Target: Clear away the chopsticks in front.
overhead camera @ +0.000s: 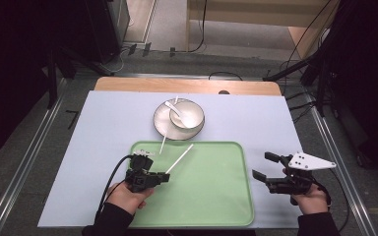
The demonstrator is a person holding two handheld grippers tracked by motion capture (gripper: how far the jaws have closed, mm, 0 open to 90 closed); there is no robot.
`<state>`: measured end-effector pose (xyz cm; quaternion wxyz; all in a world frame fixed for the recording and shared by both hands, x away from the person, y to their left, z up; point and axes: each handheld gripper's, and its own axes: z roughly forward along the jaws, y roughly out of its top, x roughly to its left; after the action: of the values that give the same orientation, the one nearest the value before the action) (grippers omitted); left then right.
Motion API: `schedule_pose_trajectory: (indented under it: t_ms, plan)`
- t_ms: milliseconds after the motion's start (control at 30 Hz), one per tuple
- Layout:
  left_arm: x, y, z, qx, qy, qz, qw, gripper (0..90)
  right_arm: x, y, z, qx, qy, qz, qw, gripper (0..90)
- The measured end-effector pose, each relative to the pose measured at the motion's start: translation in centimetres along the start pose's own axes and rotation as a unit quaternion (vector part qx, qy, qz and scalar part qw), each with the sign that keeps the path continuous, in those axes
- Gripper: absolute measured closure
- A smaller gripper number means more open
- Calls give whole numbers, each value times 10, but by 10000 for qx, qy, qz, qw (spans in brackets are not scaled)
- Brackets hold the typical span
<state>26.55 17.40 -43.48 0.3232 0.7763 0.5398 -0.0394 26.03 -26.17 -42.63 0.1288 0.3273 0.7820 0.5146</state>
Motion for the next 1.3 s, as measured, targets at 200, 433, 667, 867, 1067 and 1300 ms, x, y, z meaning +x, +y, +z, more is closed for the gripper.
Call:
schedule_pose_trajectory:
  t_ms: [200, 433, 667, 867, 1067, 1300]
  plan:
    - [0, -2, 10, 124, -19, 6, 9999, 849, 0, 0, 0, -10, -8, 21, 10000, 205]
    - [-1, -5, 19, 258, 23, 61, 9996, 845, -1, 0, -1, -39, -19, 24, 10000, 205]
    - [-1, -5, 18, 216, -20, 67, 9997, 772, 0, 0, -1, -9, -20, 16, 10000, 205]
    - [-2, 0, 11, 246, -184, 140, 9994, 664, -1, 0, -1, -22, -26, 11, 10000, 204]
    - [-1, 22, -16, -230, -307, 664, 9971, 383, -1, -1, 0, 17, -40, 22, 10000, 205]
    - [18, 55, -21, -362, -189, 749, 9964, 265, -1, -1, 0, 33, -39, 9, 10000, 204]
